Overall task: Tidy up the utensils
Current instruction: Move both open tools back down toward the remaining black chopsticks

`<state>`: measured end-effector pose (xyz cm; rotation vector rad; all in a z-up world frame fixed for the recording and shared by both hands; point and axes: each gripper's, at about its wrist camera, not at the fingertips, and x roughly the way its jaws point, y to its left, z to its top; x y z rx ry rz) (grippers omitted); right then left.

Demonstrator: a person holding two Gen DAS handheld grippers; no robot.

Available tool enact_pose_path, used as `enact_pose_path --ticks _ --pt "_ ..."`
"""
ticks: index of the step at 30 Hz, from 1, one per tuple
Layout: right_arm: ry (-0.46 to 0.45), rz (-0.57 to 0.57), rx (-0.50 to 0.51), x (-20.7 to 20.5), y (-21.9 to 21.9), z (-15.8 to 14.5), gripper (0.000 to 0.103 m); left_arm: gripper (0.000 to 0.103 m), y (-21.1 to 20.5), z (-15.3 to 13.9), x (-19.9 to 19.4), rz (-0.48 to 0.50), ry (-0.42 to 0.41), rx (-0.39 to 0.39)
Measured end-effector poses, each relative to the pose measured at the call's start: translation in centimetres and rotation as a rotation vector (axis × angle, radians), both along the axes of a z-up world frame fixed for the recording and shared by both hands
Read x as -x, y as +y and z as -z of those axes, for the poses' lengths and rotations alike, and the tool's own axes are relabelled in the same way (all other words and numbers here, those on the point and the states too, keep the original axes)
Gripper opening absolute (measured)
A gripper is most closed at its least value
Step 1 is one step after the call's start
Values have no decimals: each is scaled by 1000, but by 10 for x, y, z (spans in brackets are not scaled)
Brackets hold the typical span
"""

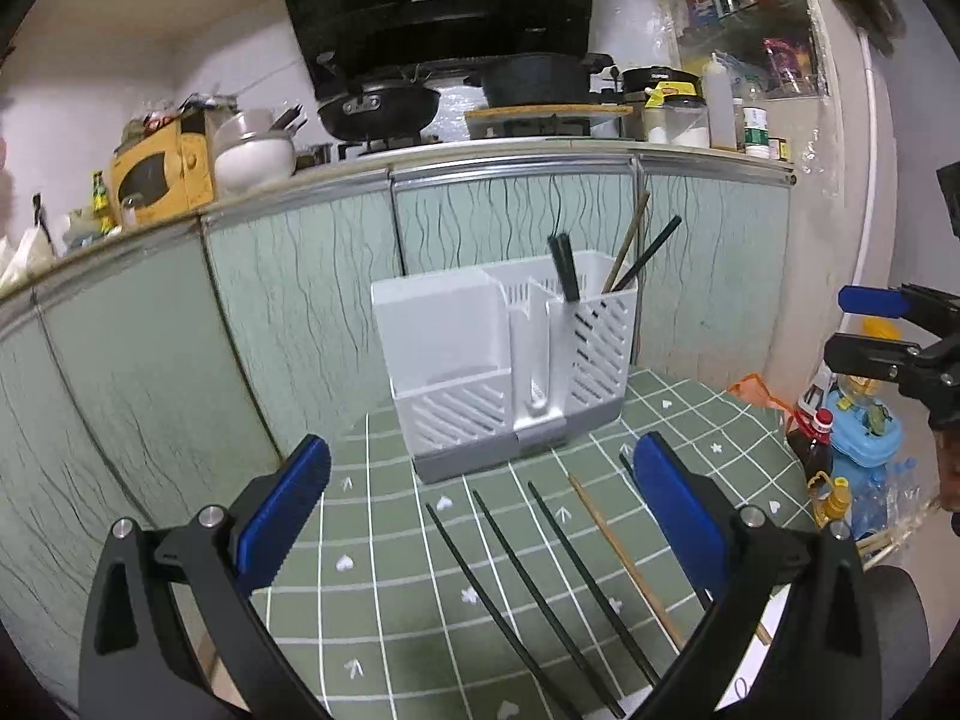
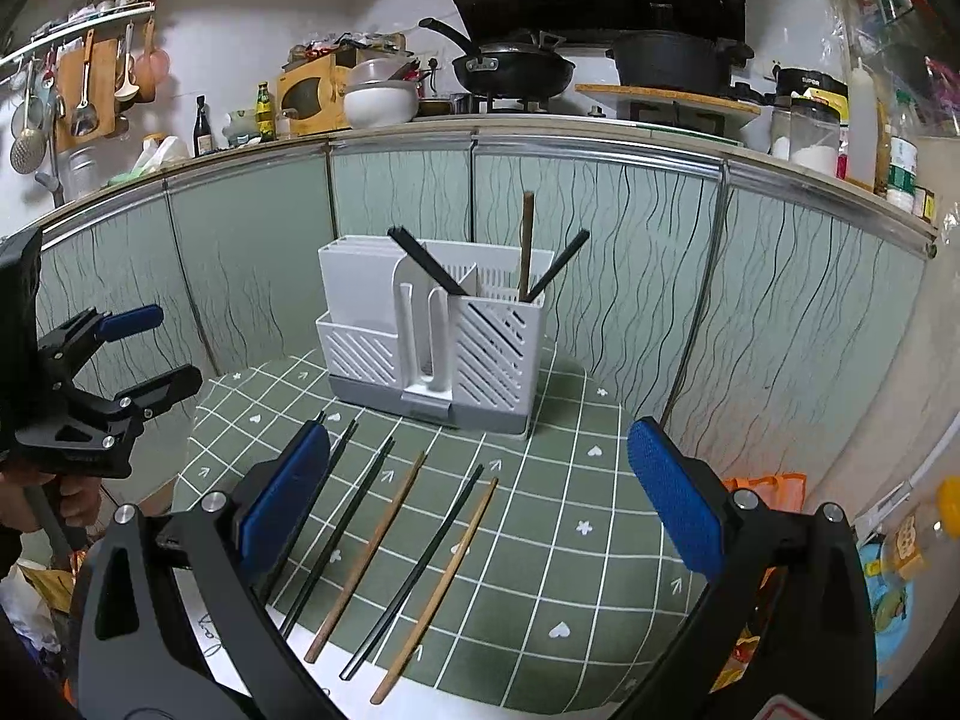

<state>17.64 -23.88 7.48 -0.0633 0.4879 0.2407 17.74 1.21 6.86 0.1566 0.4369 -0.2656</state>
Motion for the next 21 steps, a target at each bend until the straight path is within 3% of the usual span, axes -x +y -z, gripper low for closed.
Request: enact_pose_path --ticks 10,21 --pt "-23 68 3 13 2 35 95 99 12 48 7 -40 89 63" --pt "40 77 30 11 8 77 95 99 29 91 14 -114 132 114"
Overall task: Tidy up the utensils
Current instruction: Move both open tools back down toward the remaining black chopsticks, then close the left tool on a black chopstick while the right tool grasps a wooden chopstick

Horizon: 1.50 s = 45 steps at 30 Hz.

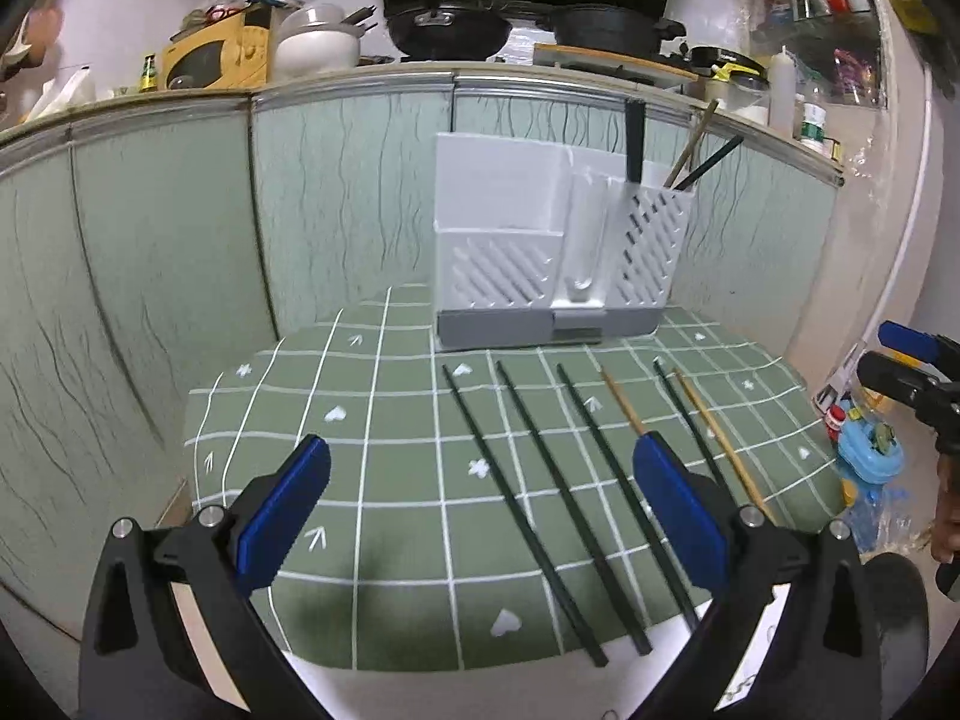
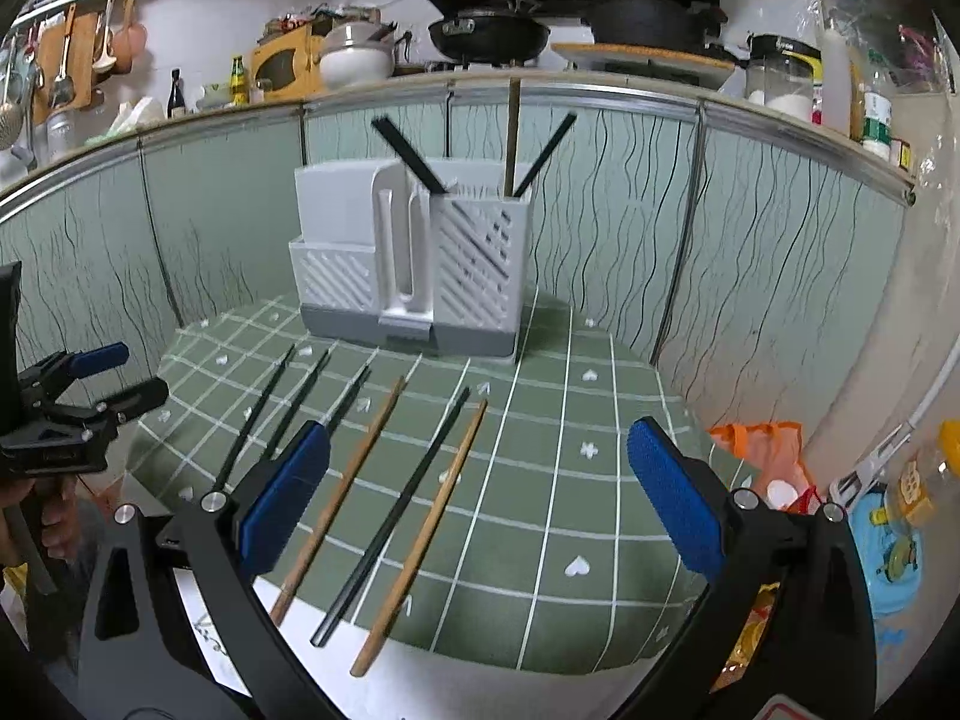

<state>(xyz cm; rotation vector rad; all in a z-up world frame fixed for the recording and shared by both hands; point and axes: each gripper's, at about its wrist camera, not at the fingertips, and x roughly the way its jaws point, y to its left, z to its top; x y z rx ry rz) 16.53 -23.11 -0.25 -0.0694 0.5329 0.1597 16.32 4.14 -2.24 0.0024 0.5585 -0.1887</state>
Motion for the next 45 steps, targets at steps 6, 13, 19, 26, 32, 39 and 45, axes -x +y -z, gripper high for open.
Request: enact_pose_path --ticks 6,13,19,26,32,39,45 --pt "36 -7 20 1 7 20 95 99 -4 15 7 1 15 -46" --pt "63 -20 26 1 17 41 95 99 -10 32 6 -7 70 -55" --pt "112 1 12 -3 17 56 89 99 -20 43 5 -1 95 -90" --pt "199 15 8 -6 15 75 73 83 -22 52 0 -14 143 -105" --pt "244 13 -8 -6 16 84 50 59 -21 60 -3 -13 213 -69" --pt "267 -17 -15 -3 26 93 43 44 -31 63 -4 7 222 -81" --pt "253 11 22 0 36 100 37 32 -43 66 -6 9 214 -132"
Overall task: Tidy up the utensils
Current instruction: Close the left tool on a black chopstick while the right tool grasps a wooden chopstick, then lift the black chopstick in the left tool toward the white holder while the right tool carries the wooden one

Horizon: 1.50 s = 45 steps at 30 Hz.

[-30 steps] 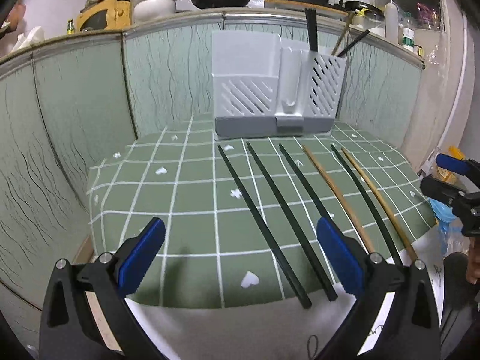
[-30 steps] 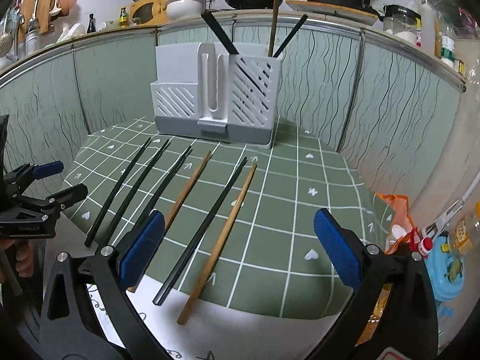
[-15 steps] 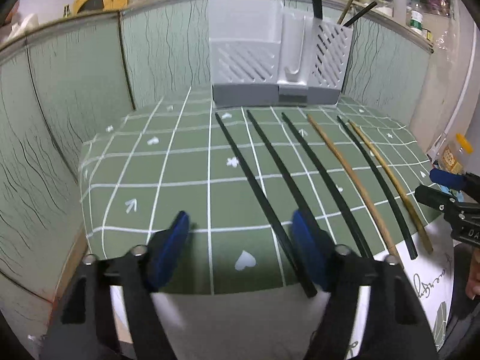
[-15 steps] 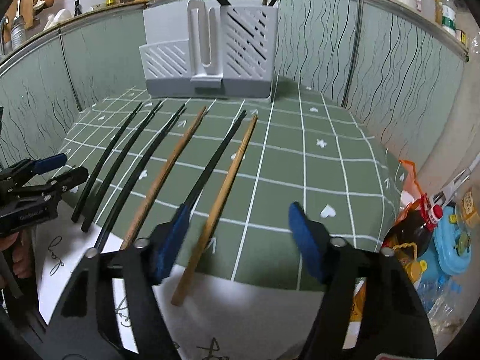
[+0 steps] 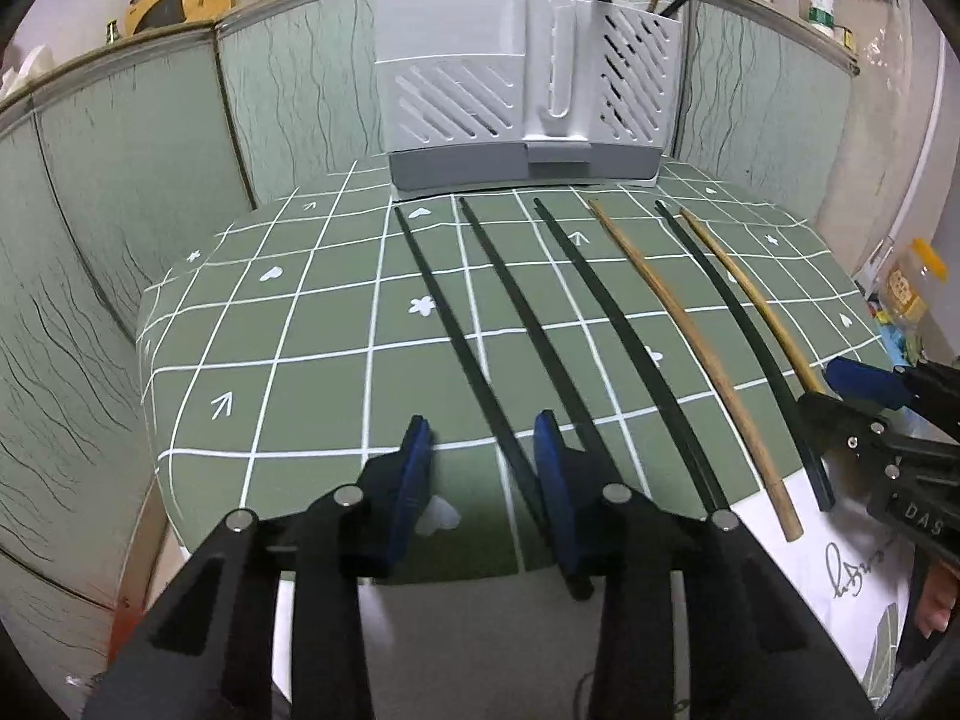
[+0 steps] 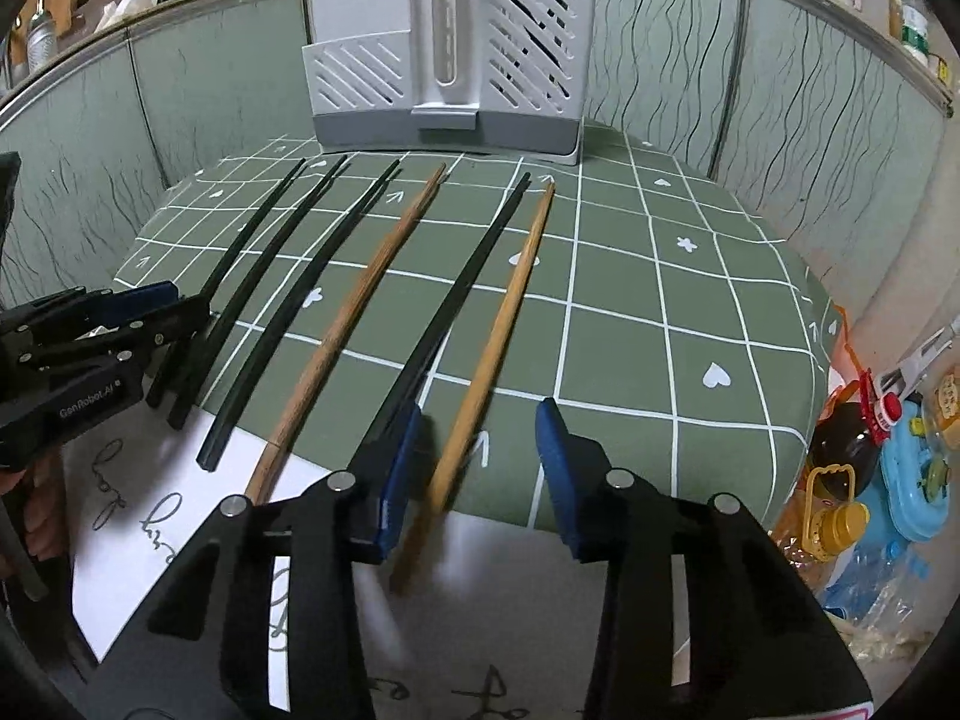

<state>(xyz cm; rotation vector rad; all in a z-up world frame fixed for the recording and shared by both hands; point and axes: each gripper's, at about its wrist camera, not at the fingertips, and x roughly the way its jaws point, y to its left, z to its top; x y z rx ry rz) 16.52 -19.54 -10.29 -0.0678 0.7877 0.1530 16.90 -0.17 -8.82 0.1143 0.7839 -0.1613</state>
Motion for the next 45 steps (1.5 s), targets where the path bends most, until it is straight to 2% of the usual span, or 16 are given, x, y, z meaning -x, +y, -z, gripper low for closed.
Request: enact_pose_path --ticks 4,8,10,12,19,26,32,45 --pt "7 30 1 -1 -2 -1 23 15 -6 2 1 0 -7 -21" --pt "17 35 -11 -3 -7 -1 16 11 -5 3 1 -13 -16 -21" --pt "32 31 -13 -6 -9 -2 8 9 -2 3 1 -28 -16 -5" --pt "41 27 -17 -9 -10 -3 6 8 0 3 0 -32 -17 8" --pt "63 3 -27 -12 -13 -3 6 8 -3 5 2 -41 -31 -16" --pt "45 11 -40 -8 -15 -2 6 7 -5 6 5 -49 -56 -25" --pt "34 15 -48 -1 -15 -7 6 7 4 4 4 -33 -43 36" --pt "-2 2 -66 5 -27 -34 6 8 24 -25 12 -11 -72 67"
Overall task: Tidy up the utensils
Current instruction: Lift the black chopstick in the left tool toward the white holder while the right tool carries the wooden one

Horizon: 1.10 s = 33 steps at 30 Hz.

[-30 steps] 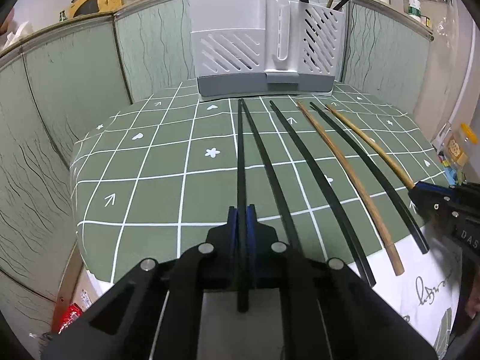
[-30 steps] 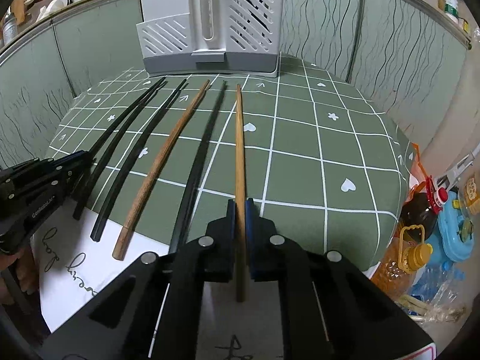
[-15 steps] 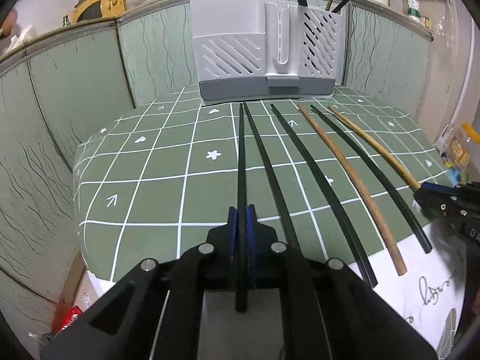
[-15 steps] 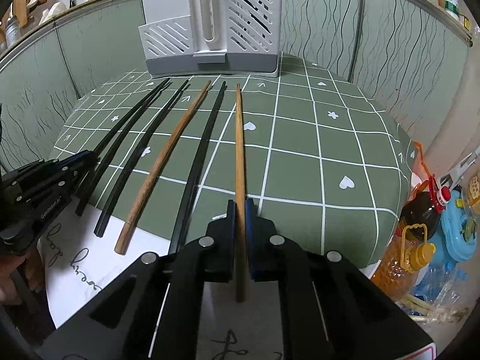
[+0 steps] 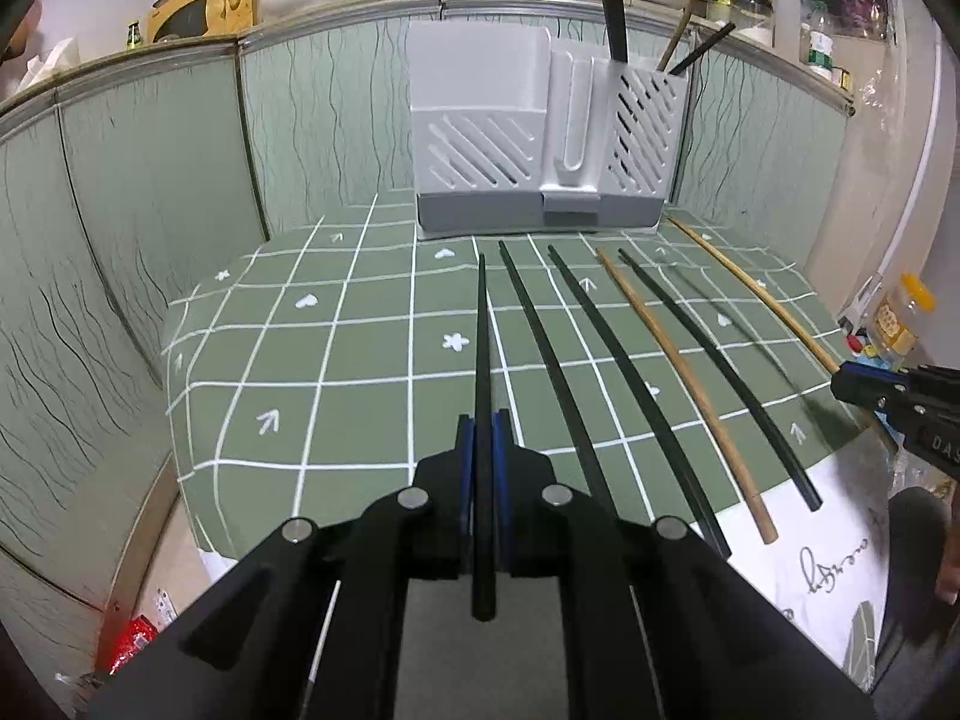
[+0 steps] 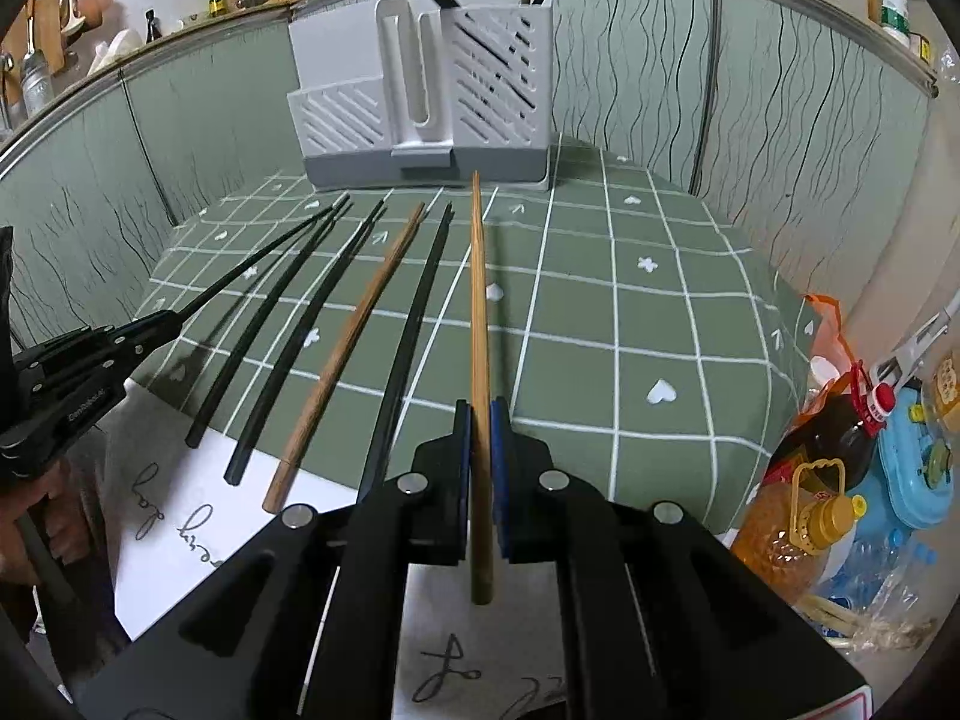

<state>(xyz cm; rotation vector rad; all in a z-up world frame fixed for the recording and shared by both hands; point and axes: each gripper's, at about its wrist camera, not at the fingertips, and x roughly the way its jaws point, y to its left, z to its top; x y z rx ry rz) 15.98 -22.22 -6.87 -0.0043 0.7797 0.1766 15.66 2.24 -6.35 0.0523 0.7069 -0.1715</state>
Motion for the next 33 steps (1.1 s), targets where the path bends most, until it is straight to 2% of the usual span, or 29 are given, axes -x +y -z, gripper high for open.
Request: enact_pose_path --ticks 16,33 --pt "-31 2 -11 -2 -13 -25 6 8 11 -36 2 38 -52 4" --pt "-175 -18 -42 1 -12 -85 6 8 22 -90 0 61 -139 29"
